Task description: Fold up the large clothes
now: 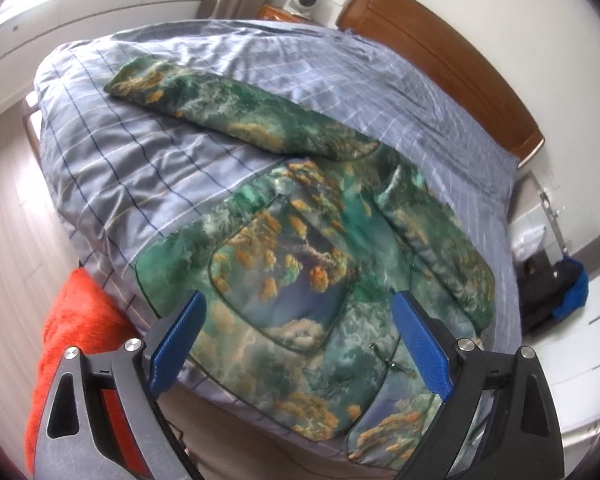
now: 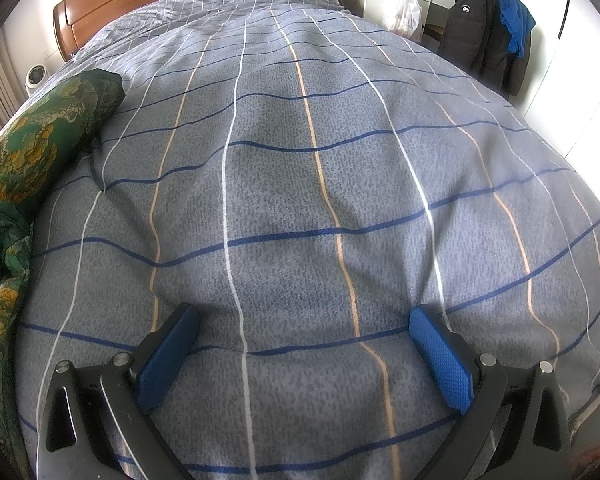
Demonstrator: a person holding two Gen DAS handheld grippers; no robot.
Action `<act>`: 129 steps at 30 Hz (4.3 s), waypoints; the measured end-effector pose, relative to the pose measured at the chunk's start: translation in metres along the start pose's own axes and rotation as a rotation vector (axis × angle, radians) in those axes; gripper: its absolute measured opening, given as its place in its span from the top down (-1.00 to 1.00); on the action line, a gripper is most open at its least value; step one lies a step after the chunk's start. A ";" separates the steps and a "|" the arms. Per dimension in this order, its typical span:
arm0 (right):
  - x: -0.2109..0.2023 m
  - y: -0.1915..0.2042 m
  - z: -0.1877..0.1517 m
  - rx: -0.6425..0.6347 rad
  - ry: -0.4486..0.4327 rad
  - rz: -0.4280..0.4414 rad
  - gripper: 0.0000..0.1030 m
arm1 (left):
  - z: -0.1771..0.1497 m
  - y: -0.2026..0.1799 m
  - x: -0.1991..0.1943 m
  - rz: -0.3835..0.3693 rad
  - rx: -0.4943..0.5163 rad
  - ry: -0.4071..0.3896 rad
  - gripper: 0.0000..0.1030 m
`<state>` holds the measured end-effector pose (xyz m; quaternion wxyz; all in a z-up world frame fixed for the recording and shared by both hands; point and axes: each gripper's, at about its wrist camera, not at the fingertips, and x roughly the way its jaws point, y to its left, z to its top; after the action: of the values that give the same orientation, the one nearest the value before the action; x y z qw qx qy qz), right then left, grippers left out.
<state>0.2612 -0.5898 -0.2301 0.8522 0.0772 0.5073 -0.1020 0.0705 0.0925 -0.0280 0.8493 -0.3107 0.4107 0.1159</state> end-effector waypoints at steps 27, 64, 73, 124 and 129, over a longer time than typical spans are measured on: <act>0.000 0.001 0.000 0.000 0.000 -0.001 -1.00 | -0.008 0.009 0.019 0.039 0.047 0.006 -0.84; 0.000 0.001 0.000 -0.002 -0.001 -0.003 -1.00 | -0.020 -0.012 0.031 0.045 0.154 0.046 -0.84; 0.000 0.000 0.000 0.000 -0.001 -0.001 -1.00 | -0.027 -0.004 0.048 0.051 0.097 0.113 -0.84; -0.001 0.001 -0.002 0.006 -0.010 -0.006 -1.00 | -0.065 0.041 -0.013 -0.048 0.349 -0.003 -0.84; -0.001 0.001 -0.002 0.004 -0.009 -0.007 -1.00 | -0.068 0.034 -0.001 -0.004 0.365 0.011 -0.84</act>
<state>0.2594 -0.5882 -0.2299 0.8540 0.0768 0.5035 -0.1064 0.0119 0.0765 -0.0740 0.8897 -0.1528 0.4288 0.0362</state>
